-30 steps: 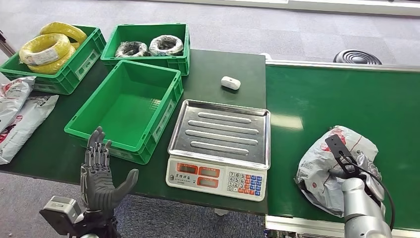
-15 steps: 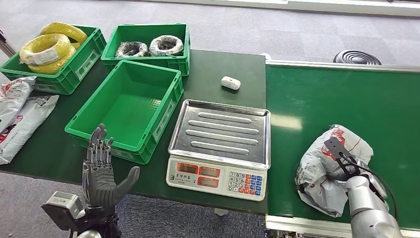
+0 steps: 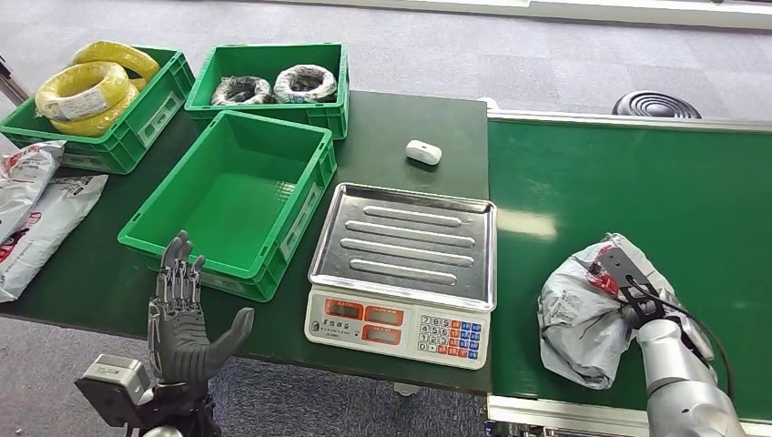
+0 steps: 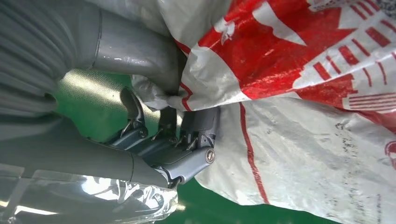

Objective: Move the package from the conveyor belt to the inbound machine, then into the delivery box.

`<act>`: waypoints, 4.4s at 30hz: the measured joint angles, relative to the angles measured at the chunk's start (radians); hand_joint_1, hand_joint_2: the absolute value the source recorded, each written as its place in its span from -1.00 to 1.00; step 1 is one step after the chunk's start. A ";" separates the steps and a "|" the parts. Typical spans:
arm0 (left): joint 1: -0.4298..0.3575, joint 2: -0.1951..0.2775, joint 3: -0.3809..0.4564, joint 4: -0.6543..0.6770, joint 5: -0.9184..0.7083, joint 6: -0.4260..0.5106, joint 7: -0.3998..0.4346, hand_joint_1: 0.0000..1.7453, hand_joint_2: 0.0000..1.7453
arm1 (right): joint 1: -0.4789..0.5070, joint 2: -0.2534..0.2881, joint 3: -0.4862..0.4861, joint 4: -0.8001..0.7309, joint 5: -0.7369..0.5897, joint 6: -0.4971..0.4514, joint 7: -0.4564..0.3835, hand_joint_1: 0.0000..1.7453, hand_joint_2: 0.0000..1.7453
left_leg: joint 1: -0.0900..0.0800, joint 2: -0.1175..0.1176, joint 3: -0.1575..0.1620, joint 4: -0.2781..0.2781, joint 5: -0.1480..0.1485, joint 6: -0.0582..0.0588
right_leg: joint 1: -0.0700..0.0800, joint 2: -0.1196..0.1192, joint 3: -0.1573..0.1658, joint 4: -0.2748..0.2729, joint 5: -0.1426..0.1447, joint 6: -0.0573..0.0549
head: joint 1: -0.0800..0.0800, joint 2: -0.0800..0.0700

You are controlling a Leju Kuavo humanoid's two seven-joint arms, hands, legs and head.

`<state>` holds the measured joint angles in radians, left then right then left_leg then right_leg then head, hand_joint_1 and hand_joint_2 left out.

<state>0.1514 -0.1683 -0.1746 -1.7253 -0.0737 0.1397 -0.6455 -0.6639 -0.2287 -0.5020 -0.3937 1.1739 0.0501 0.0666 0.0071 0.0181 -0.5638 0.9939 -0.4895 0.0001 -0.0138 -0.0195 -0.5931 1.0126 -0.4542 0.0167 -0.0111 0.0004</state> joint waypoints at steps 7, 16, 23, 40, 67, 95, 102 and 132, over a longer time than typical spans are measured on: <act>0.021 -0.001 0.002 -0.025 -0.005 0.015 0.000 -1.00 1.00 | -0.003 0.019 0.003 -0.019 0.007 -0.147 -0.029 1.00 1.00 | 0.000 0.000 -0.001 0.000 0.000 0.000 | 0.000 0.000 0.000 0.000 0.000 0.000 | 0.000 0.000; 0.038 -0.002 0.002 -0.047 0.001 0.044 -0.010 -1.00 1.00 | 0.000 0.093 0.046 -0.205 0.085 -0.391 -0.108 1.00 1.00 | 0.000 0.001 -0.002 0.000 0.000 0.000 | 0.000 0.001 -0.001 0.001 0.000 0.000 | 0.000 0.000; 0.033 0.009 -0.038 -0.020 0.048 0.106 -0.049 -1.00 1.00 | 0.021 0.222 0.279 -0.638 0.177 -0.430 -0.057 1.00 1.00 | 0.001 0.004 -0.001 0.000 0.001 -0.001 | 0.002 0.002 -0.002 0.001 0.000 0.000 | 0.000 0.000; -0.051 0.026 -0.118 0.069 0.086 0.093 -0.054 -1.00 1.00 | -0.152 0.376 0.612 -0.488 0.216 -0.463 -0.150 1.00 1.00 | 0.002 0.001 -0.001 0.000 0.002 -0.002 | 0.002 0.000 -0.002 0.001 0.001 -0.001 | 0.000 0.000; -0.135 0.014 -0.141 0.165 0.054 0.038 -0.026 -1.00 1.00 | -0.056 0.530 0.778 -0.202 -0.128 -0.369 -0.454 -1.00 1.00 | 0.003 0.001 -0.003 0.000 0.002 -0.003 | 0.003 0.001 -0.003 0.000 0.001 -0.002 | 0.000 0.000; -0.315 -0.010 -0.013 0.057 -0.194 0.309 0.091 -1.00 1.00 | 0.362 0.546 0.576 -0.980 -0.056 -0.743 -0.404 -1.00 1.00 | 0.003 0.002 -0.002 0.000 0.002 -0.003 | 0.003 0.001 -0.003 0.000 0.001 -0.003 | 0.000 0.000; -0.393 -0.007 -0.015 0.064 -0.276 0.303 0.144 -1.00 1.00 | 0.403 0.566 0.518 -1.051 -0.062 -0.743 -0.418 -1.00 1.00 | 0.003 0.002 -0.001 0.000 0.002 -0.004 | 0.003 0.001 -0.004 0.000 0.002 -0.003 | 0.000 0.000; -0.979 -0.167 -0.435 1.205 -0.933 -0.049 0.385 -1.00 1.00 | 0.610 0.560 0.448 -1.084 -0.114 -0.742 -0.408 -1.00 1.00 | 0.003 0.003 -0.003 0.000 0.002 -0.004 | 0.003 0.002 -0.005 0.000 0.002 -0.003 | 0.000 0.000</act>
<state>-0.8272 -0.3357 -0.6094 -0.5200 -1.0072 0.0905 -0.2604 -0.0539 0.3316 -0.0542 -1.4779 1.0599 -0.6924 -0.3414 0.0097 0.0214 -0.5668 0.9941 -0.4874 -0.0035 -0.0108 -0.0170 -0.5978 1.0128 -0.4524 0.0139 -0.0109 0.0004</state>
